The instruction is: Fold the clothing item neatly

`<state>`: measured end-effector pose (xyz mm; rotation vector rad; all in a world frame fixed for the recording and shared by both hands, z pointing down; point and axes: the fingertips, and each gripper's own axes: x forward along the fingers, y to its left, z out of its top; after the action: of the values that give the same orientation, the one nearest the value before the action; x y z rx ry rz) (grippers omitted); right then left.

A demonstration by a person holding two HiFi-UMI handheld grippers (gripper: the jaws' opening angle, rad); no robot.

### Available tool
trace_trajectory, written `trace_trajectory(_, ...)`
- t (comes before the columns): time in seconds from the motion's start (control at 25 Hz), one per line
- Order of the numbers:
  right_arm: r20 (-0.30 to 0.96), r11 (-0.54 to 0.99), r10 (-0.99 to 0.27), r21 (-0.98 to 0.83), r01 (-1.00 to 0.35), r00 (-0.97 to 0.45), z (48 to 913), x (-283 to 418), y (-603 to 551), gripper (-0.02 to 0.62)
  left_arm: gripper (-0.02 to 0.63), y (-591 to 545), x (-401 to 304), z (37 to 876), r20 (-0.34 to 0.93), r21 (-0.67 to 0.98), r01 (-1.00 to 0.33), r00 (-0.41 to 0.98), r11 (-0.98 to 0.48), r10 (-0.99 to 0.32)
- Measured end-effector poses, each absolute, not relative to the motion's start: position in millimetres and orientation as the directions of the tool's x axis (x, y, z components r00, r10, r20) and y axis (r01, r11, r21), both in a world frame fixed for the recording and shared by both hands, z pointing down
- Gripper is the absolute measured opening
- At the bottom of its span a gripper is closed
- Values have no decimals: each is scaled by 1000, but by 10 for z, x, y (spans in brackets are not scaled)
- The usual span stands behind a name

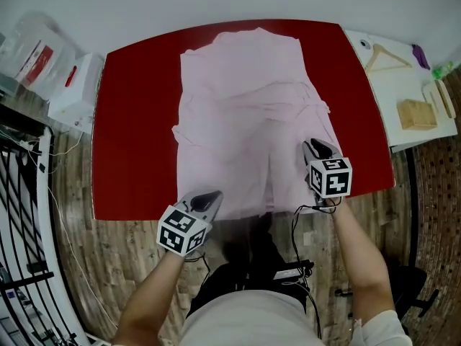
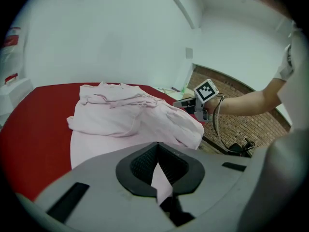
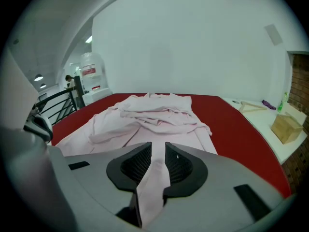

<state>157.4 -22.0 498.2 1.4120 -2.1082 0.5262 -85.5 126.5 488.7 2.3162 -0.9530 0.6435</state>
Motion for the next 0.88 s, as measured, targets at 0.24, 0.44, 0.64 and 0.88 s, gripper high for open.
trace_trajectory(0.24, 657, 402, -672, -65, -914, -342, 5113, 1307, 392, 86, 8, 1702, -1079, 5016, 604, 348, -758, 631, -552, -486)
trace_trajectory(0.44, 666, 430, -638, -109, -896, -387, 5248, 936, 900, 86, 8, 1957, -1122, 5147, 618, 349, -761, 625, -547, -477)
trace_trajectory(0.64, 682, 432, -611, -138, -891, -402, 5404, 670, 1281, 86, 8, 2113, -1063, 5282, 628, 355, -753, 631, -554, -456)
trace_trajectory(0.88, 703, 458, -579, -137, -878, -412, 5599, 318, 1599, 86, 8, 2297, -963, 5391, 638, 364, -740, 641, -565, -427)
